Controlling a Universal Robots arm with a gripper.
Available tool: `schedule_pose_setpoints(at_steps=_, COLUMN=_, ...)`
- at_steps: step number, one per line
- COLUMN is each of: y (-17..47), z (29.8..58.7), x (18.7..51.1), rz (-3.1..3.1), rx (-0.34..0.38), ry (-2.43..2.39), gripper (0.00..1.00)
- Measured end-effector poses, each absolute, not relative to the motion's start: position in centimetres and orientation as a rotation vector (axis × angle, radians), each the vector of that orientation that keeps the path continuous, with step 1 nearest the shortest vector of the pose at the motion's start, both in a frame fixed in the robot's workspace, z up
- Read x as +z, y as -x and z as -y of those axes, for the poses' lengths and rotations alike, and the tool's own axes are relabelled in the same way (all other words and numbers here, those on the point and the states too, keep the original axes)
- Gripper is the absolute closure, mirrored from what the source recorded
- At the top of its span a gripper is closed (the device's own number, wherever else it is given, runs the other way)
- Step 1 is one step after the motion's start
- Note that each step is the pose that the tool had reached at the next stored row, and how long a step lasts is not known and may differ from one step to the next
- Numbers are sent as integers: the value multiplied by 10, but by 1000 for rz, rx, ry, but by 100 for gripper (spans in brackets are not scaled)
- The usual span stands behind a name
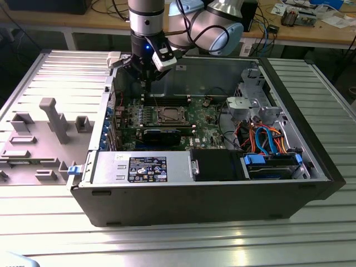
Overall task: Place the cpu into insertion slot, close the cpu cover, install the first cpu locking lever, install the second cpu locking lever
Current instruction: 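Install the first cpu locking lever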
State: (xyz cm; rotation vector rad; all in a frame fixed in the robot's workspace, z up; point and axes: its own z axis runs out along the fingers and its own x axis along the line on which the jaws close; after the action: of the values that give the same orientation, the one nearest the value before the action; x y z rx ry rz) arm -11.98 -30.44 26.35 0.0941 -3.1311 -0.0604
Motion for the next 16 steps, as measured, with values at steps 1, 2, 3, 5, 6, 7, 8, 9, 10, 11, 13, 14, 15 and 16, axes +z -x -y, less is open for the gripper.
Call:
schedule_pose_setpoints(at_steps=1, y=119, z=304, x=263, rz=3131, rx=-60, ry=-94, gripper=89)
schedule_pose_setpoints(at_steps=2, y=119, z=304, x=263, rz=3131, rx=-60, ry=-94, gripper=89)
schedule_pose_setpoints(at_steps=3, y=119, z=304, x=263, rz=3131, rx=-60, ry=-94, gripper=89)
schedule_pose_setpoints(at_steps=5, y=118, z=304, x=263, rz=3131, rx=-60, ry=-94, gripper=89)
schedule_pose_setpoints(at_steps=6, y=117, z=304, x=263, rz=3131, rx=-60, ry=-94, gripper=89)
schedule_pose_setpoints(at_steps=7, y=116, z=304, x=263, rz=3131, rx=-60, ry=-94, gripper=89)
schedule_pose_setpoints(at_steps=8, y=116, z=304, x=263, rz=3131, rx=-60, ry=-94, gripper=89)
schedule_pose_setpoints(at_steps=9, y=116, z=304, x=263, rz=3131, rx=-60, ry=-94, gripper=89)
schedule_pose_setpoints(at_steps=10, y=116, z=304, x=263, rz=3131, rx=-60, ry=-94, gripper=89)
schedule_pose_setpoints(at_steps=11, y=115, z=304, x=263, rz=3131, rx=-60, ry=-94, gripper=89)
schedule_pose_setpoints(at_steps=13, y=115, z=304, x=263, rz=3131, rx=-60, ry=-94, gripper=89)
schedule_pose_setpoints(at_steps=14, y=114, z=304, x=263, rz=3131, rx=-60, ry=-94, gripper=89)
schedule_pose_setpoints(at_steps=15, y=114, z=304, x=263, rz=3131, rx=-60, ry=-94, gripper=89)
schedule_pose_setpoints(at_steps=16, y=113, z=304, x=263, rz=3131, rx=-60, ry=-94, gripper=89)
